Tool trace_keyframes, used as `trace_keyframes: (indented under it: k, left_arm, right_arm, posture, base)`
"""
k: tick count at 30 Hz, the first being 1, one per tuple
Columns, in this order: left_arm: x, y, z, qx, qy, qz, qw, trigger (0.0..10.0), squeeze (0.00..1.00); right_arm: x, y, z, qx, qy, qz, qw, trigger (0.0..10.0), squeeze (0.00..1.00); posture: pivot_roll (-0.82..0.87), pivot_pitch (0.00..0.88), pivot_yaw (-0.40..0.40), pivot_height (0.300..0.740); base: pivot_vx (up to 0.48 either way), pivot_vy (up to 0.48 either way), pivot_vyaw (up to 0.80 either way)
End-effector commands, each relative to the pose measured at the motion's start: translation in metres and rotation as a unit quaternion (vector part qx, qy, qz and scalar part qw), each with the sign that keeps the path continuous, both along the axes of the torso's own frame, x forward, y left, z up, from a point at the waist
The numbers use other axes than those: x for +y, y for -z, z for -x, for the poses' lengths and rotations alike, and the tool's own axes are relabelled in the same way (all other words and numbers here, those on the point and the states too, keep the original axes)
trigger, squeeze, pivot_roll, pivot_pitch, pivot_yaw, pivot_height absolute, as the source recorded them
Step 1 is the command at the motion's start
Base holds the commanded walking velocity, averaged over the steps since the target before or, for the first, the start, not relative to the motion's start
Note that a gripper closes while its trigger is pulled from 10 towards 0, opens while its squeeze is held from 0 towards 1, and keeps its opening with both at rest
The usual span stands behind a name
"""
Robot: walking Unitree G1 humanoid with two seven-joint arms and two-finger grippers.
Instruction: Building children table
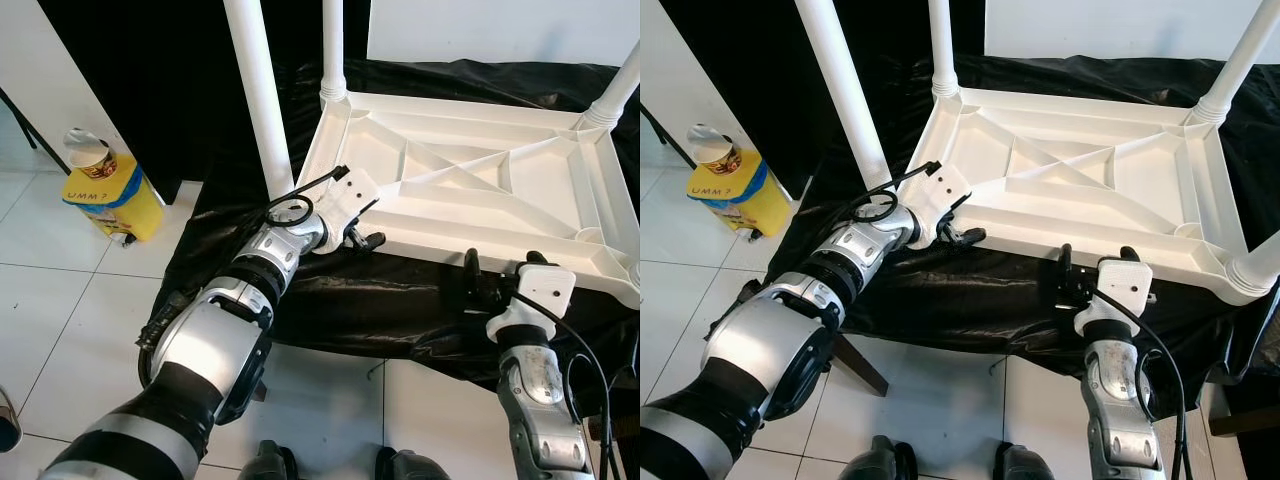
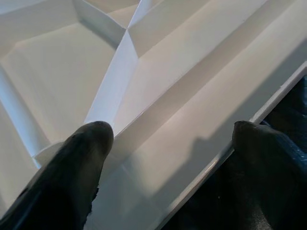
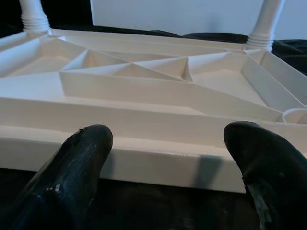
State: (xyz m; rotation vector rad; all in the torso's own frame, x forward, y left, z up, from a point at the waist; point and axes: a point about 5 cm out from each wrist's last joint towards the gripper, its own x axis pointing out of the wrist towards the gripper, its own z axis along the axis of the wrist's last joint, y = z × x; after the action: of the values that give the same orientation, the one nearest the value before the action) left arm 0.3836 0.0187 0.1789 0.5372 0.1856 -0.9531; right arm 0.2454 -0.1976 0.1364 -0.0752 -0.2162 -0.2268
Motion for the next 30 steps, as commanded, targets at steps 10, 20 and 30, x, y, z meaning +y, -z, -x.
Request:
trace_keyframes:
  k: [10, 20, 30]
  left_arm:
    - [-0.002, 0.009, 0.008, 0.046, 0.047, 0.037, 0.997, 10.0, 0.0]
    - [-0.008, 0.008, 0.018, 0.039, 0.123, 0.067, 0.989, 10.0, 0.0]
    - [-0.009, 0.018, 0.022, 0.023, 0.151, 0.006, 0.988, 10.0, 0.0]
  right_arm:
    - [-0.004, 0.0, 0.003, 0.004, 0.014, 0.003, 1.0, 10.0, 0.0]
    - [-0.004, -0.001, 0.002, 0.005, 0.013, 0.004, 1.0, 10.0, 0.0]
    - [-0.001, -0.002, -0.002, 0.002, 0.008, 0.002, 1.0, 10.0, 0.0]
  posture:
    - [-0.14, 0.153, 0.052, 0.74]
    - [-0.14, 0.148, 0.04, 0.74]
    - [-0.14, 0.132, 0.039, 0.74]
  base:
    - [0.0, 0.0, 0.0]
    - [0.0, 0.0, 0.0]
    - [0.0, 0.0, 0.0]
